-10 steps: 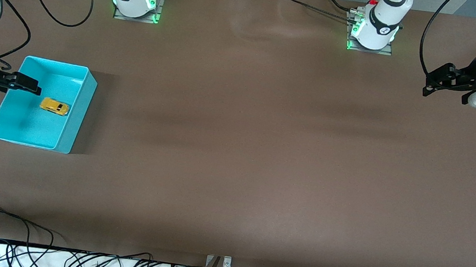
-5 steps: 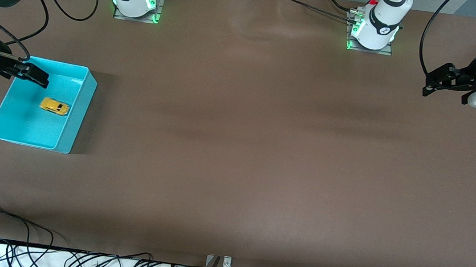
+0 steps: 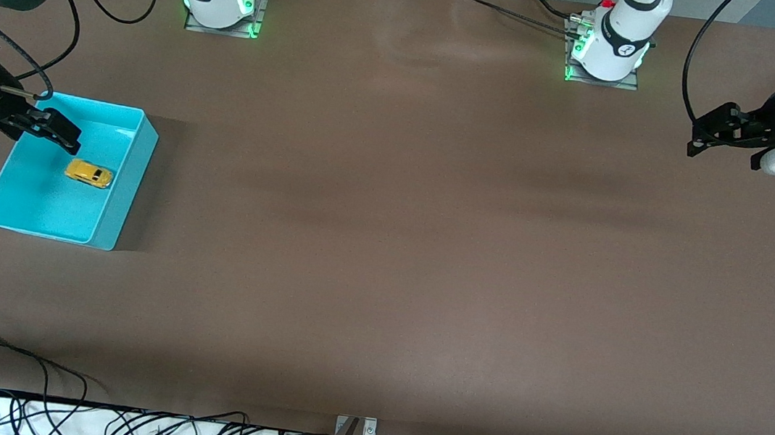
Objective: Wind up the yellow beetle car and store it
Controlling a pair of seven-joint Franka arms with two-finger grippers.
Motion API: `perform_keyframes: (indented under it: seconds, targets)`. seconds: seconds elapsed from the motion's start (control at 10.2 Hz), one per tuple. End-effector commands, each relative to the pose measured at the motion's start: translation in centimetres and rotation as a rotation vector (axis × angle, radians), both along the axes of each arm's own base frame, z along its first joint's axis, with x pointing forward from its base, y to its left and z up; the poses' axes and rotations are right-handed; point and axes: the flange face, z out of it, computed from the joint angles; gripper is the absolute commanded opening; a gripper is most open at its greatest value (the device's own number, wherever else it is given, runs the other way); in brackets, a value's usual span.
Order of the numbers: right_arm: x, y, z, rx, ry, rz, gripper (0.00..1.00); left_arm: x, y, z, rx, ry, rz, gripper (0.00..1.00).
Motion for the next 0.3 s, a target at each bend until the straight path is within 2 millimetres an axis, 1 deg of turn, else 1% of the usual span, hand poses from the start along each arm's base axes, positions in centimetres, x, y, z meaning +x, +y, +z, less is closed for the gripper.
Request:
perform_keyframes:
  seconds: [0.0, 0.2]
  targets:
    - [-0.75, 0.92, 0.79, 0.005, -0.011, -0.012, 1.0, 0.26, -0.23, 0.66, -0.002, 0.003, 0.002, 1.0]
    - [-0.72, 0.86, 0.48, 0.004, -0.002, -0.031, 1.0, 0.25, -0.22, 0.65, -0.002, 0.004, 0.002, 1.0]
